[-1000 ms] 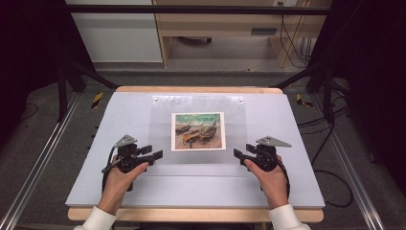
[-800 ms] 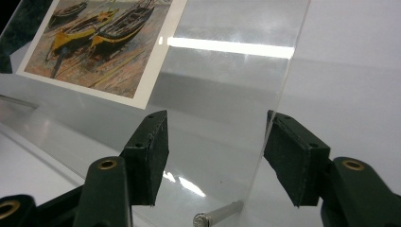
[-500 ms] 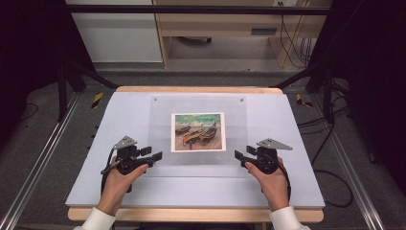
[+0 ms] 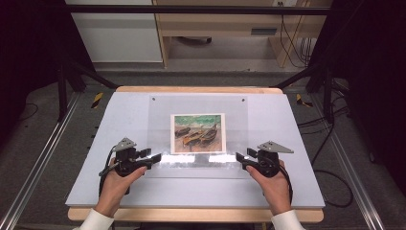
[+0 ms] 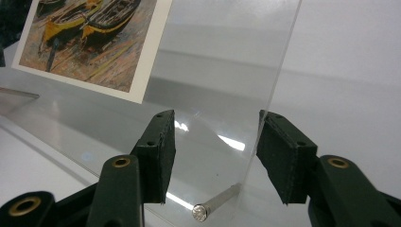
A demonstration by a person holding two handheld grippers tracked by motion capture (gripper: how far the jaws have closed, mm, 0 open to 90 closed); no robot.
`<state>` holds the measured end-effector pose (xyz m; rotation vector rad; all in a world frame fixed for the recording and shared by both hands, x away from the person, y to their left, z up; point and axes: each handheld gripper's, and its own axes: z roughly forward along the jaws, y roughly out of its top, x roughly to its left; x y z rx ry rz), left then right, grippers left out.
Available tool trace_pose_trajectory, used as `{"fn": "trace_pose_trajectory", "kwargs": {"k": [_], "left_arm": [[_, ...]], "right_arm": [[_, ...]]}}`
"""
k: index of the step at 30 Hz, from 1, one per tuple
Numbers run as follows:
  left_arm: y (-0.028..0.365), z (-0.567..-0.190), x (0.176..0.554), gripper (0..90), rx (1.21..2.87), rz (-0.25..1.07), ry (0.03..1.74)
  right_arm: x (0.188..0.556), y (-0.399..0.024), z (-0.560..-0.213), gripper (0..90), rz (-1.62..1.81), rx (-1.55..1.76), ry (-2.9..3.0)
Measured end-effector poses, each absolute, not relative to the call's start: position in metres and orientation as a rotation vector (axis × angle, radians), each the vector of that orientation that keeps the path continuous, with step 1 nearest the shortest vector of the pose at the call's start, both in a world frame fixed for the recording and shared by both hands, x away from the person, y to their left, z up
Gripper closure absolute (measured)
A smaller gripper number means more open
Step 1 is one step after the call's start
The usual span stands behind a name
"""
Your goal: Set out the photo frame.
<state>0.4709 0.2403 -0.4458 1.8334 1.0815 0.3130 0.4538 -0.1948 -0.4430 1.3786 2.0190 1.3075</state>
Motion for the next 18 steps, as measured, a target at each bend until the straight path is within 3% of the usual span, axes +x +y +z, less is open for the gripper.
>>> {"fn": "trace_pose_trajectory", "kwargs": {"k": [18], "left_arm": [[0.243,-0.447,0.458,51.1,1.822,0.319,1.095]], "right_arm": [[0.441,-0.198,-0.444,56.2,1.296,1.360,2.028]]}}
